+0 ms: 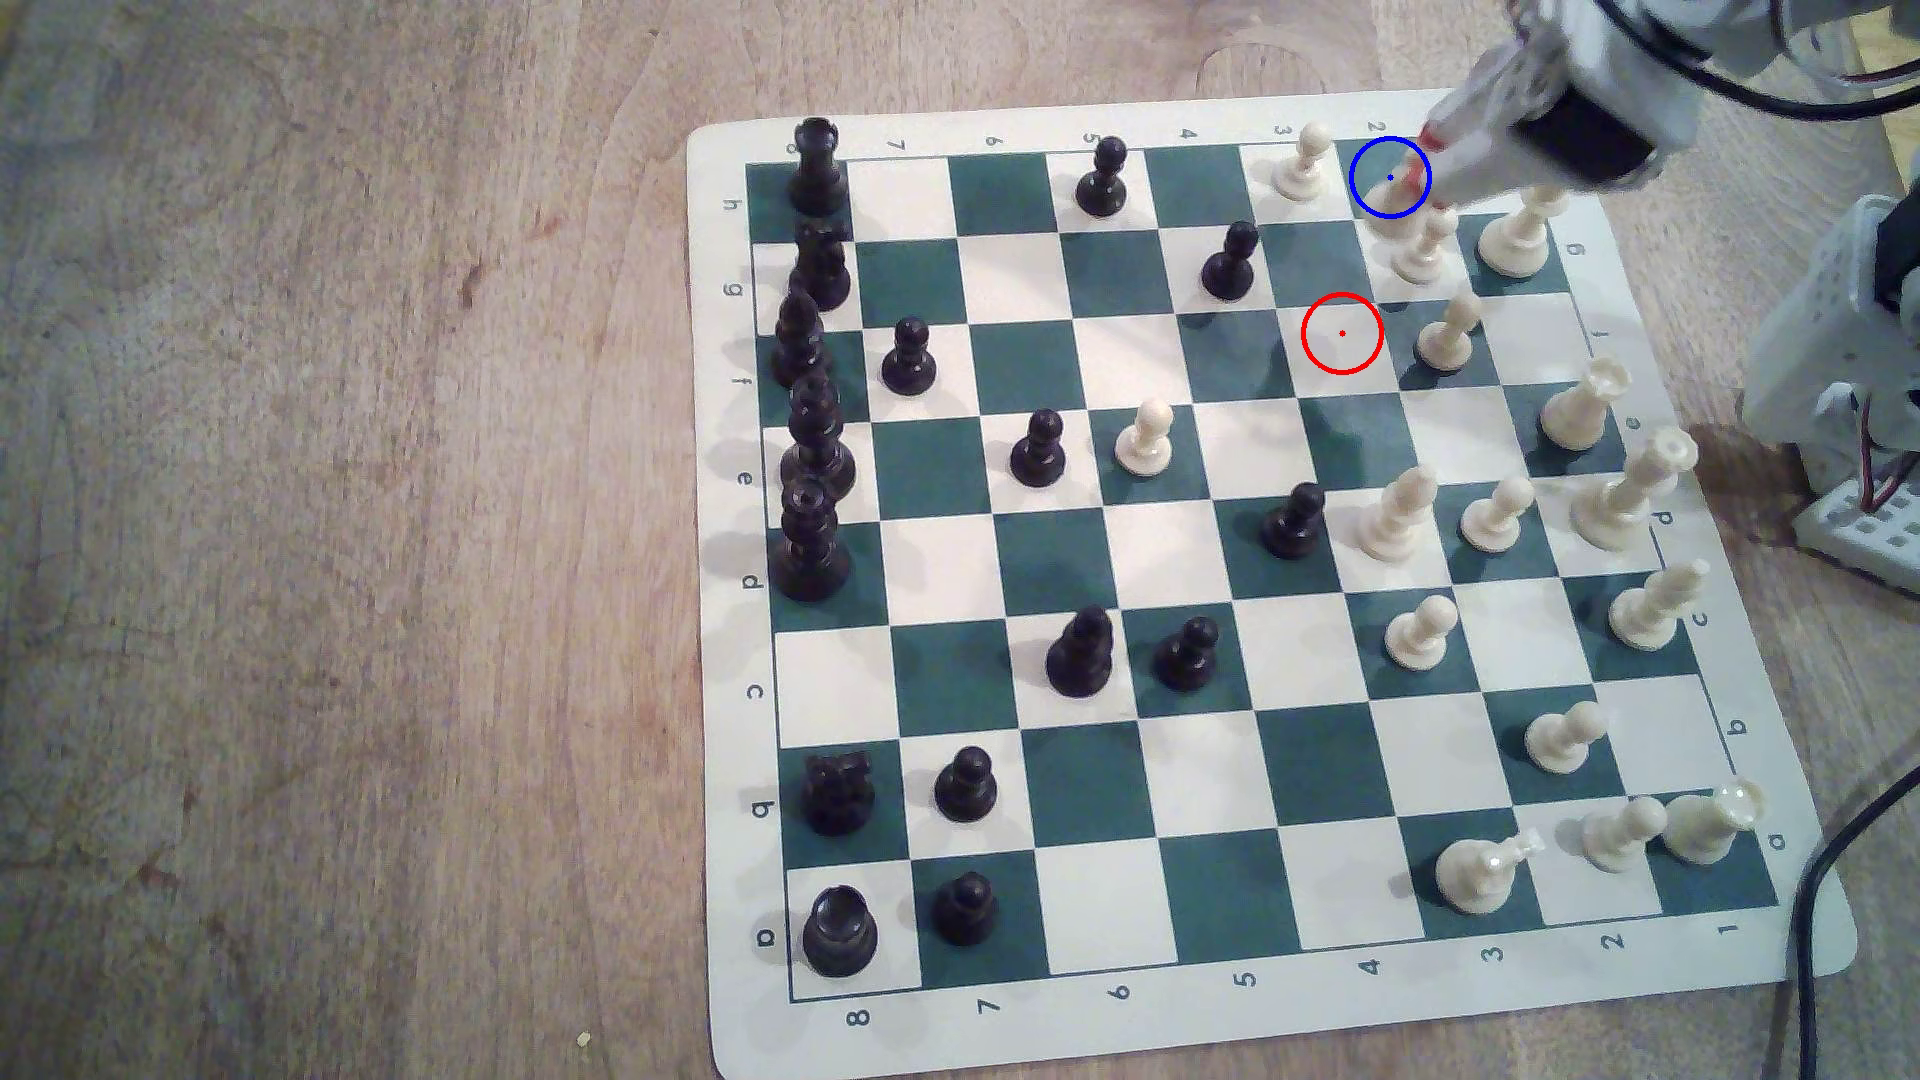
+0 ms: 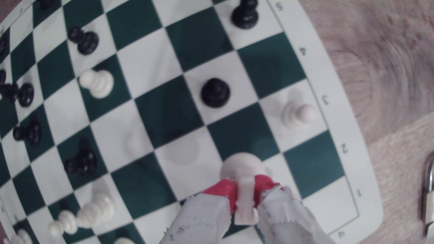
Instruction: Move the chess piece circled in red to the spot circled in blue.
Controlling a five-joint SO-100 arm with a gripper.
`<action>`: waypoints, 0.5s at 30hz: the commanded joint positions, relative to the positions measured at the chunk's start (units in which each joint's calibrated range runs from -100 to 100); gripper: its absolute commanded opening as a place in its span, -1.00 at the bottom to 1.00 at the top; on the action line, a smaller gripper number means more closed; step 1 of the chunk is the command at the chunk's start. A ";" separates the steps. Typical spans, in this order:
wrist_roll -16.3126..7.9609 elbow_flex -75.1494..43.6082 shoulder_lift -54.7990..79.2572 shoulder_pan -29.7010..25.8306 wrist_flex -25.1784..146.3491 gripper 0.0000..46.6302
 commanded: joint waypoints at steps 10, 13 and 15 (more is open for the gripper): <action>2.20 -4.23 3.87 10.11 -2.65 -0.99; 2.20 -4.23 8.79 11.44 -6.25 -0.99; 2.25 -3.87 10.06 11.67 -7.89 -0.99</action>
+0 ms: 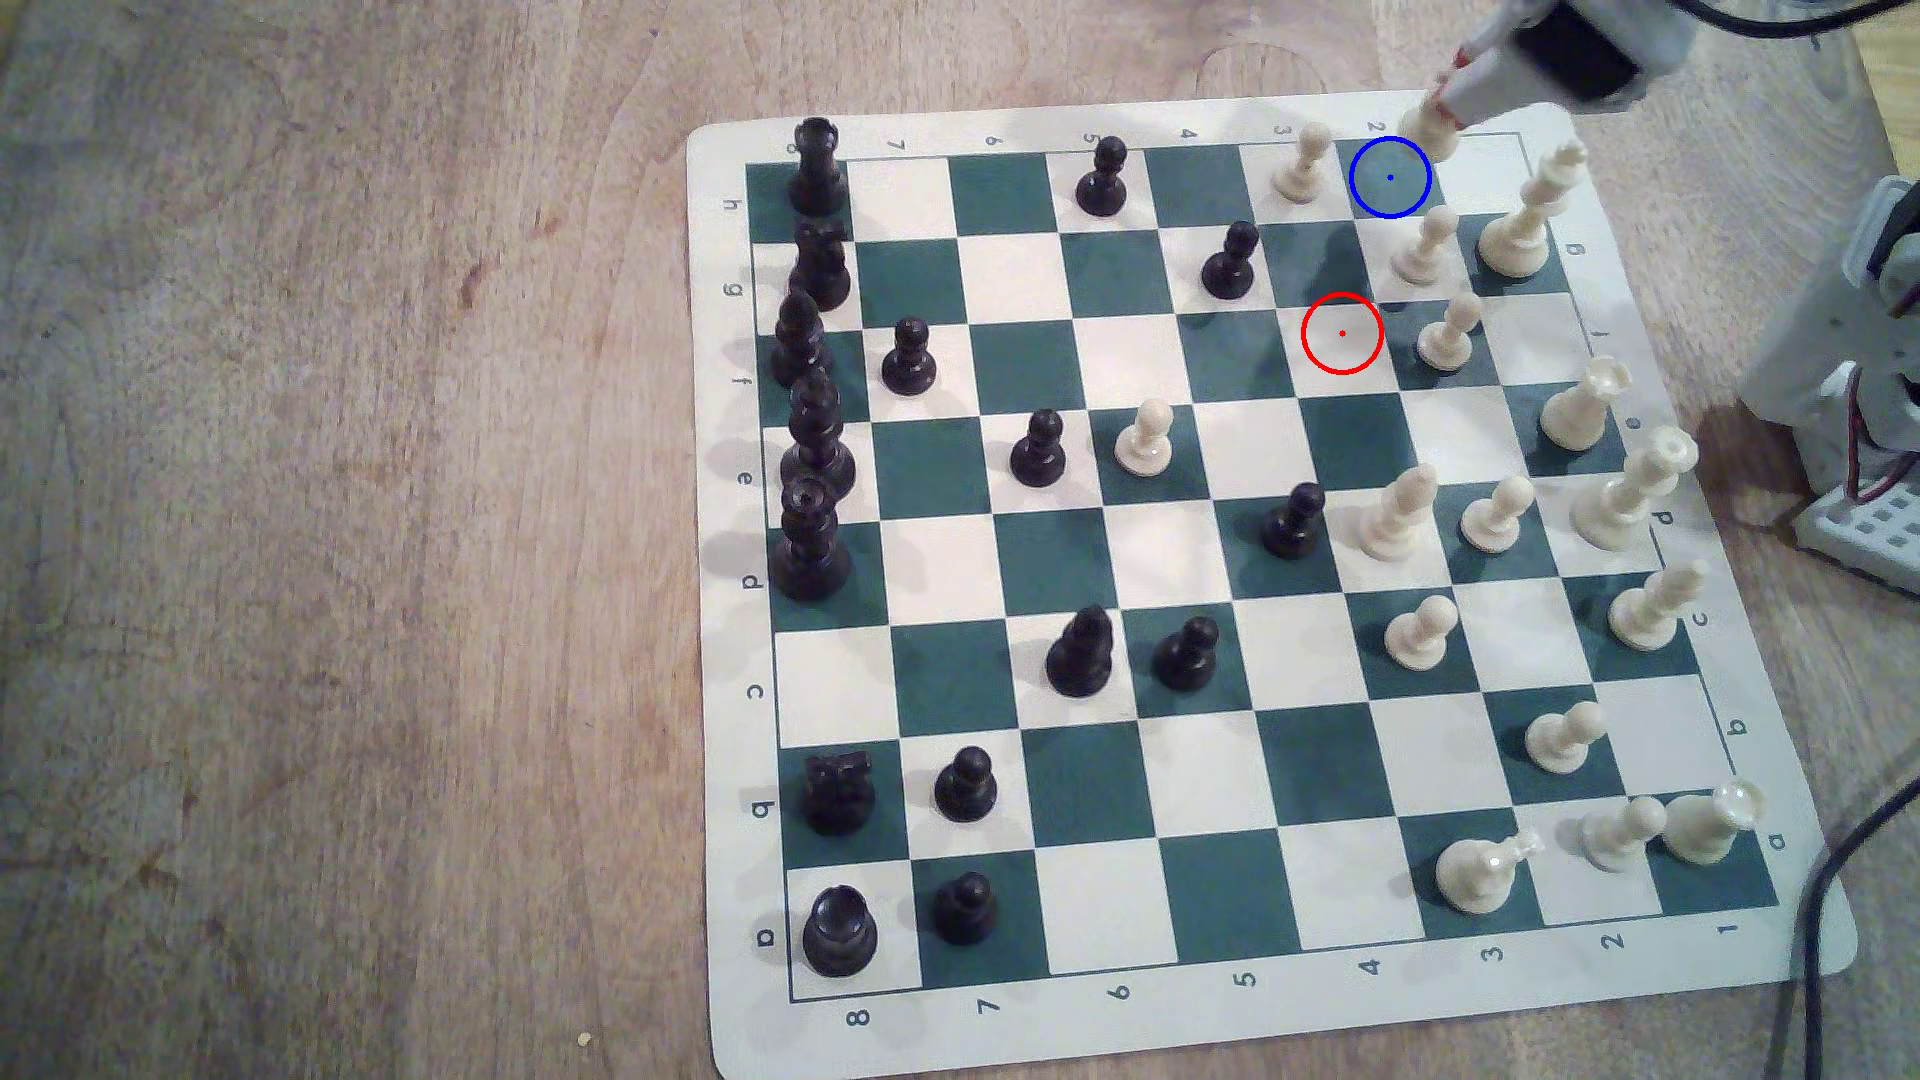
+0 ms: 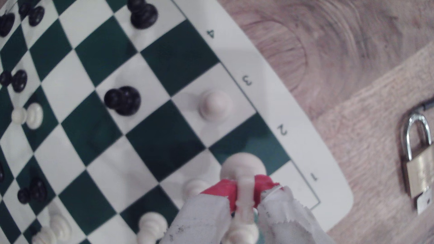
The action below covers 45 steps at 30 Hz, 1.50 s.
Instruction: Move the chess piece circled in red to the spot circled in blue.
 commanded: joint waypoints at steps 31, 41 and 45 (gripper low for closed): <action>0.98 -3.78 14.32 2.54 -10.87 -0.99; 1.03 -3.06 14.66 1.99 -10.38 -0.87; 1.32 -2.51 14.92 1.99 -10.14 -0.66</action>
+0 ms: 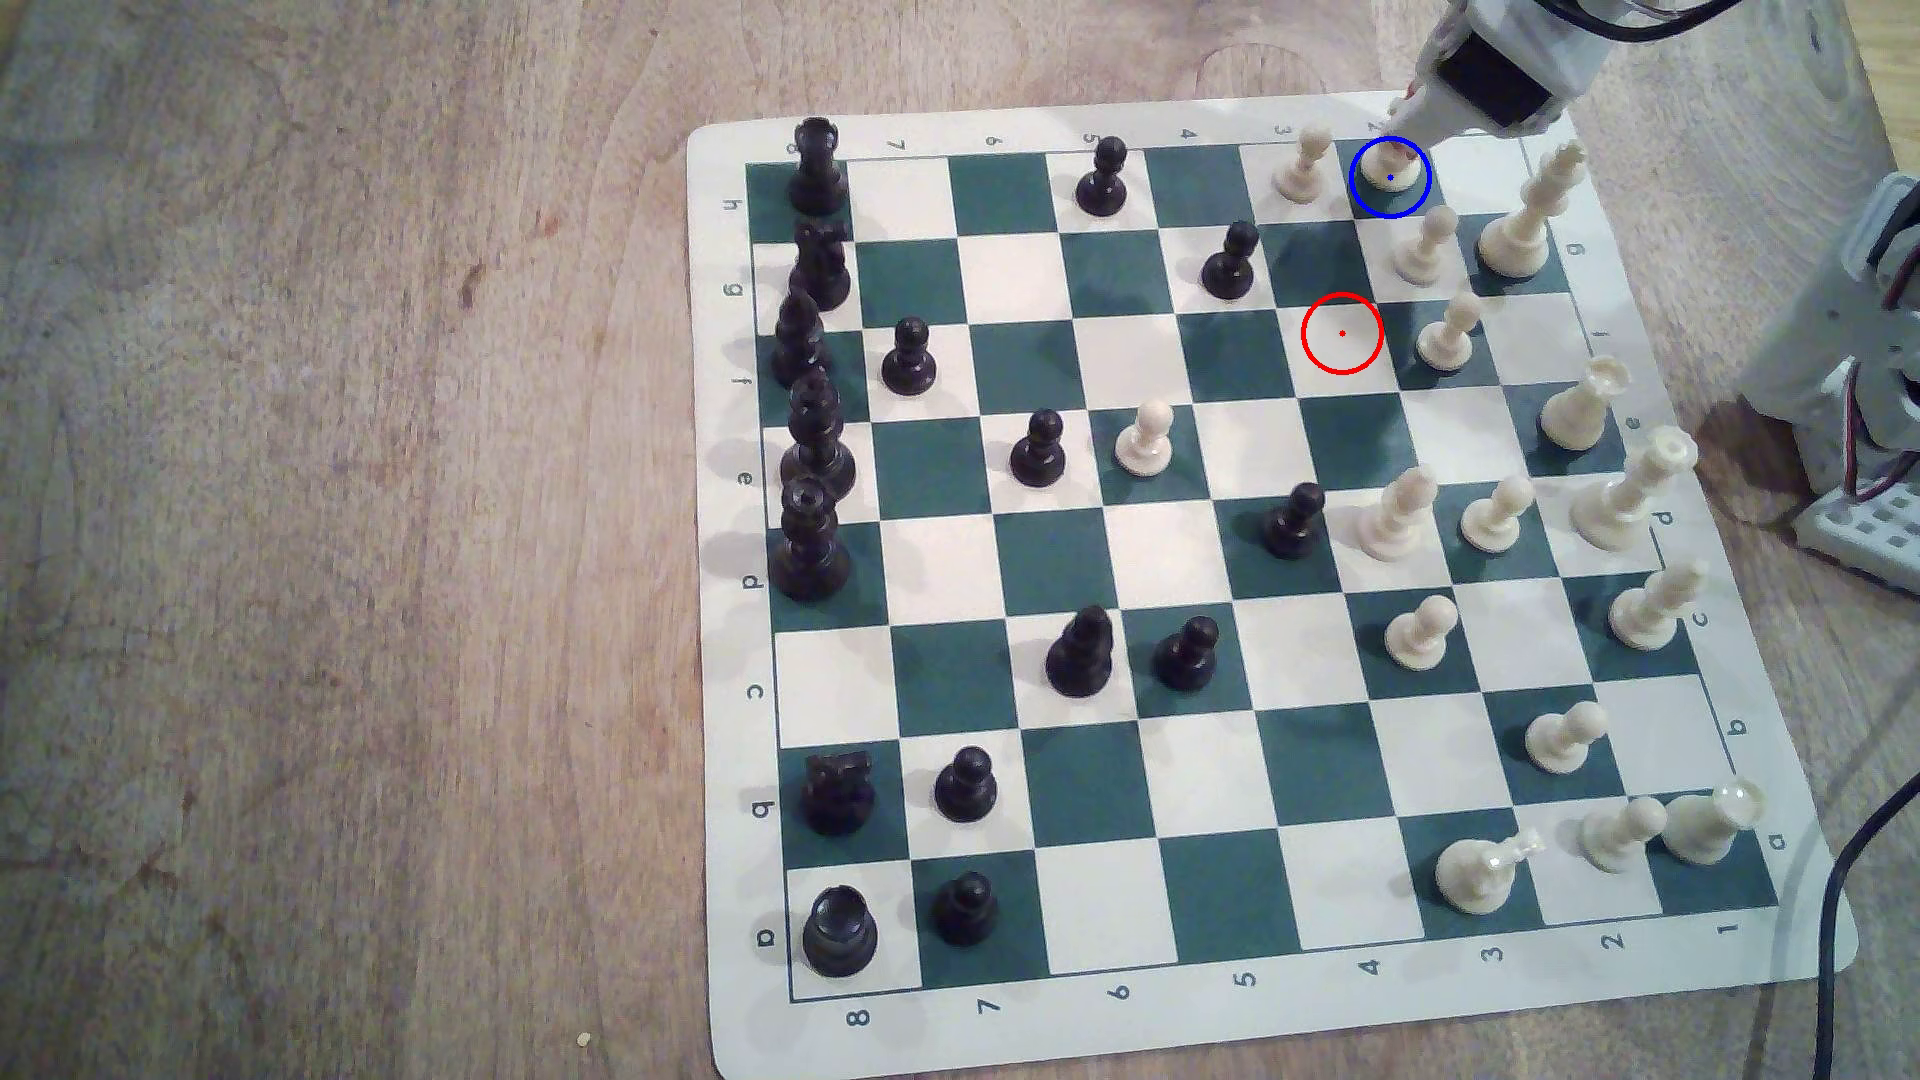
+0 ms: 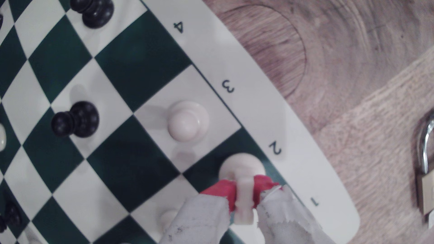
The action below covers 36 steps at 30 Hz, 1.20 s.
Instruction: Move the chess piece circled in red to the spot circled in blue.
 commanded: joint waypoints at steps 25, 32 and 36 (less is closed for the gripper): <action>1.47 0.93 -20.88 -2.02 15.87 -0.14; -0.29 -1.06 -39.30 -12.97 32.98 -0.16; -3.27 -3.42 -45.07 -22.67 38.55 -0.17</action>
